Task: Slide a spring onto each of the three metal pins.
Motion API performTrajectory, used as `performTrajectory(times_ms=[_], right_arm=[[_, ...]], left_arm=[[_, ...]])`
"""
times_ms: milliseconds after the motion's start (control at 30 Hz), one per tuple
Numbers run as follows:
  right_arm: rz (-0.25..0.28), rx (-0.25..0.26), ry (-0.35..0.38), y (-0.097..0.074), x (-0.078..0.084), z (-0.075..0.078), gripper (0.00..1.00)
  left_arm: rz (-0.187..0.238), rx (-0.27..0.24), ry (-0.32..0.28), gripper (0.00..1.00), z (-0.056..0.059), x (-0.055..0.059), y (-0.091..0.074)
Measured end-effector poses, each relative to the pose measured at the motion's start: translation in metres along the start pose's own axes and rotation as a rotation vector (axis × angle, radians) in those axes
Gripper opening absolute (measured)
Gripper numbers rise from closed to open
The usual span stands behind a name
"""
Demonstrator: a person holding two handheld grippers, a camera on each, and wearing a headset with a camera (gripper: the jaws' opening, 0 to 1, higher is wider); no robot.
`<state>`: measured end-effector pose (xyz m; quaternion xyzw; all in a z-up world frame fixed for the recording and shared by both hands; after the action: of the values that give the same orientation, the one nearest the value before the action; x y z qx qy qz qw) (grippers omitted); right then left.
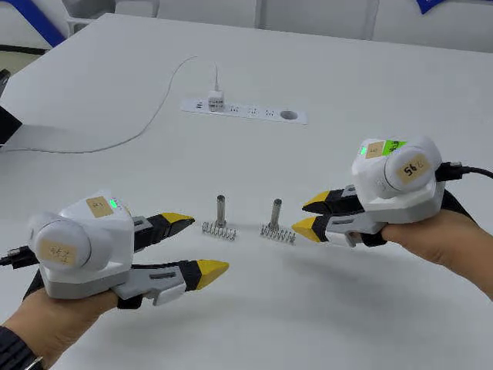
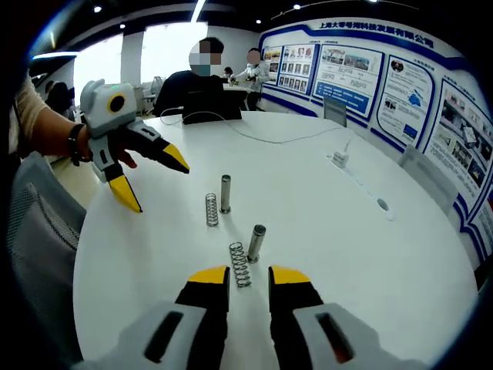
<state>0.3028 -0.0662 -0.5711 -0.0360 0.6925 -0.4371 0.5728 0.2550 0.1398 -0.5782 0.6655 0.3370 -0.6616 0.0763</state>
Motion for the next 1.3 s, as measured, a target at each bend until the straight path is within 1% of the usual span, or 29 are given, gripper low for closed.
performTrajectory(times_ms=[200, 533, 733, 1133, 1300], right_arm=[[-0.025, -0.018, 0.001, 0.009, 0.006, -0.002, 0.2], [-0.064, -0.02, -0.012, 0.02, 0.013, 0.001, 0.17], [-0.084, -0.031, -0.012, 0.026, 0.018, 0.004, 0.16], [-0.102, -0.053, -0.007, 0.031, 0.022, 0.003, 0.14], [-0.1, -0.058, 0.002, 0.032, 0.021, 0.003, 0.12]], left_arm=[[0.002, -0.001, -0.002, 0.52, 0.0, 0.0, 0.0], [-0.004, 0.003, -0.003, 0.51, -0.001, 0.002, 0.0], [-0.004, 0.003, -0.006, 0.51, -0.001, 0.003, 0.001], [-0.007, 0.004, -0.005, 0.5, -0.003, 0.004, 0.0], [-0.009, 0.005, -0.005, 0.5, -0.002, 0.003, -0.001]])
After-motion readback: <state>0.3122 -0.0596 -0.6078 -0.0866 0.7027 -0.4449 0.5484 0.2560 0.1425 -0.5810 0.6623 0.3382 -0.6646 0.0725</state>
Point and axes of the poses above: the centre of the closed fingertips' face, and the gripper's own axes: y roughly forward along the fingers, z roughly to its right, x roughly out of its underside, the point moved 7 cm from there along -y, roughly backward along the fingers, and after that the axes turned 7 degrees about y, right-handed, at the moved point
